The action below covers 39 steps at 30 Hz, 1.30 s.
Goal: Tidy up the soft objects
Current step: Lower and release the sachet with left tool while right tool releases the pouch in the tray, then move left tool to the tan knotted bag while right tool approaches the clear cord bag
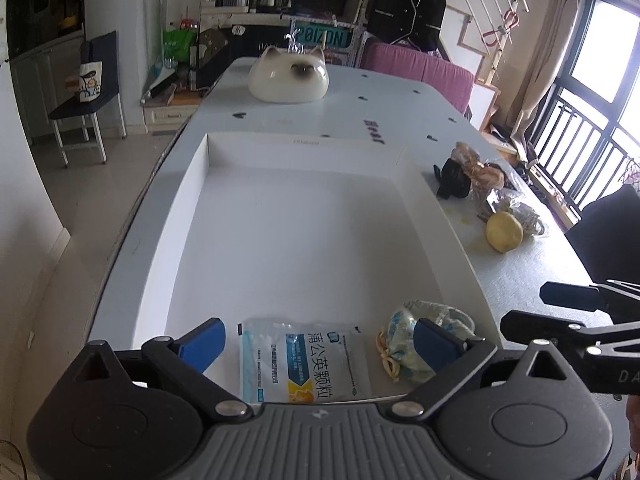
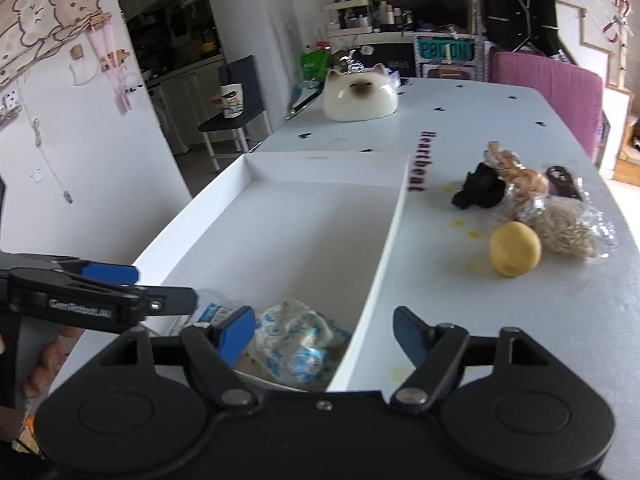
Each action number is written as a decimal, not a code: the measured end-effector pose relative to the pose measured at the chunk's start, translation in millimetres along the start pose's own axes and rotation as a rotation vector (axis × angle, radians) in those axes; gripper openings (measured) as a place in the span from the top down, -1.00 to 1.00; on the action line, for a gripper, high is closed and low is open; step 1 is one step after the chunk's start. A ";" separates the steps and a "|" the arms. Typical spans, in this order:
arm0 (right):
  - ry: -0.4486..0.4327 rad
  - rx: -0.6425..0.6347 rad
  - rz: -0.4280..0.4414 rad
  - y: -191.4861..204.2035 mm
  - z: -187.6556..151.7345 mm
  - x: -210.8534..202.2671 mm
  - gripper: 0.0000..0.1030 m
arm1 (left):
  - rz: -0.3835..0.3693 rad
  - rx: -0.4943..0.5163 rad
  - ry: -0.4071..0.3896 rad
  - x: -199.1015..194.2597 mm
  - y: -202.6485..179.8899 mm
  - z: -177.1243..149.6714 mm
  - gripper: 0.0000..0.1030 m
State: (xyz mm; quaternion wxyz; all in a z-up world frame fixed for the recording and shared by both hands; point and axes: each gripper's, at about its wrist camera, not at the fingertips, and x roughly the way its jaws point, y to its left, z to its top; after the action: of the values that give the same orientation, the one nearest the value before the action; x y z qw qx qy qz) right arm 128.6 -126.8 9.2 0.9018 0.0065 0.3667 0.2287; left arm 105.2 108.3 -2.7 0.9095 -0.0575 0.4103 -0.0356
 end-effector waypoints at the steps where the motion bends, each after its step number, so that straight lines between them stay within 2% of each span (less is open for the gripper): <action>1: -0.005 0.001 -0.008 -0.8 0.2 -1.3 -0.57 | 0.000 0.002 -0.006 -2.7 0.0 -0.3 -0.96; 6: -0.032 -0.001 -0.048 -4.8 -0.6 -9.6 -0.67 | 0.004 0.012 -0.047 -17.1 -2.5 -1.8 -1.00; 11: -0.052 -0.008 -0.078 -6.4 -0.4 -16.6 -0.91 | 0.010 0.004 -0.085 -30.6 -1.7 -4.3 -1.00; 15: -0.061 -0.013 -0.098 -7.4 -0.8 -20.4 -1.00 | 0.032 0.006 -0.096 -36.3 -1.7 -7.1 -1.00; 27: -0.071 0.001 -0.116 -14.1 -3.7 -28.6 -1.00 | 0.054 0.008 -0.098 -44.2 -6.8 -12.0 -1.00; 39: -0.108 0.046 -0.166 -47.4 -2.7 -46.8 -1.00 | 0.028 0.022 -0.112 -37.9 -28.4 2.1 -1.00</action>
State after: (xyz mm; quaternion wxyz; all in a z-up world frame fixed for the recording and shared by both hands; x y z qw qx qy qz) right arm 116.9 -189.2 29.5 0.9358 0.0091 0.3218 0.1440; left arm 81.2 84.6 30.6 0.9319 -0.0436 0.3593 -0.0243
